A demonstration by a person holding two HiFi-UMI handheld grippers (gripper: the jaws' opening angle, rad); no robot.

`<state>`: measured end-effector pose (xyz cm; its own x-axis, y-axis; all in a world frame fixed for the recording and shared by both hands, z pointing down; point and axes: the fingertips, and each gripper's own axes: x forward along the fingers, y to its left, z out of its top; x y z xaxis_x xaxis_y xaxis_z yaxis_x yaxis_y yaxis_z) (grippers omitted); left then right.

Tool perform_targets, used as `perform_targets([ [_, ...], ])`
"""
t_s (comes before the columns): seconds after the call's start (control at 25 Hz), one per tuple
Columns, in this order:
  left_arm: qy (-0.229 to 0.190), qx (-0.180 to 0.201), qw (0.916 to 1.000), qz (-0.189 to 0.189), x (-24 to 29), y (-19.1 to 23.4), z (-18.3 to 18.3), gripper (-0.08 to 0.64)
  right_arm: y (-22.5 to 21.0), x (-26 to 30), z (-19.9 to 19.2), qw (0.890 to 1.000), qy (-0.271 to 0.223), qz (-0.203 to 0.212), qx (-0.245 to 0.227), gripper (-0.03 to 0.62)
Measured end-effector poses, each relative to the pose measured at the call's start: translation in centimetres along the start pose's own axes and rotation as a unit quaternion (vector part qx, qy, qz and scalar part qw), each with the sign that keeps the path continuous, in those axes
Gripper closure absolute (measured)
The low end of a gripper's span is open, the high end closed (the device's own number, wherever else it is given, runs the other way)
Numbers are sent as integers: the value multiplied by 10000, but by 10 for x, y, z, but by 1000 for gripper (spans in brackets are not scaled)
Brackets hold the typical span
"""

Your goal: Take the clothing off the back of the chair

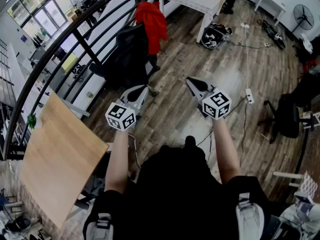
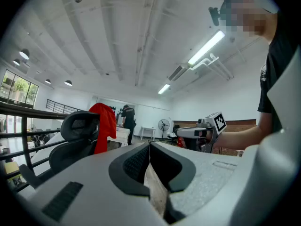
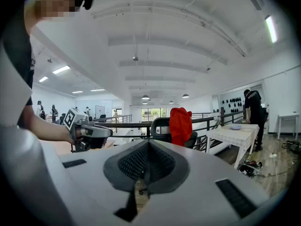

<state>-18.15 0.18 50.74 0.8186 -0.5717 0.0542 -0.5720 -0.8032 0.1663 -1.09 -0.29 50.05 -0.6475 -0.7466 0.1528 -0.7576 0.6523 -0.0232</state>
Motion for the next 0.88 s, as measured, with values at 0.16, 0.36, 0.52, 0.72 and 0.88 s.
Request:
perform_targets([
  [0.16,-58,13,10000,-11,-1,0,5,557,4,3,0,10000,58,16,-62,595],
  [0.36,-28,38,10000,-66,-3,-1,2,557,7,2,-4,9999,110,-8,-20,595],
  [0.52,-23,-89,9999,-84,-4,1,-8,557,4,1,-9,9999,111,-32,111,595],
  [0.72,8,-119,9998,-133,-4,2,-13,557,1,1,-11,9997,126,-92,171,595],
  [0.88,-30,-93,9999,-136,-7,6,-9,557,2,3,-11,9995,143,-158,252,595],
])
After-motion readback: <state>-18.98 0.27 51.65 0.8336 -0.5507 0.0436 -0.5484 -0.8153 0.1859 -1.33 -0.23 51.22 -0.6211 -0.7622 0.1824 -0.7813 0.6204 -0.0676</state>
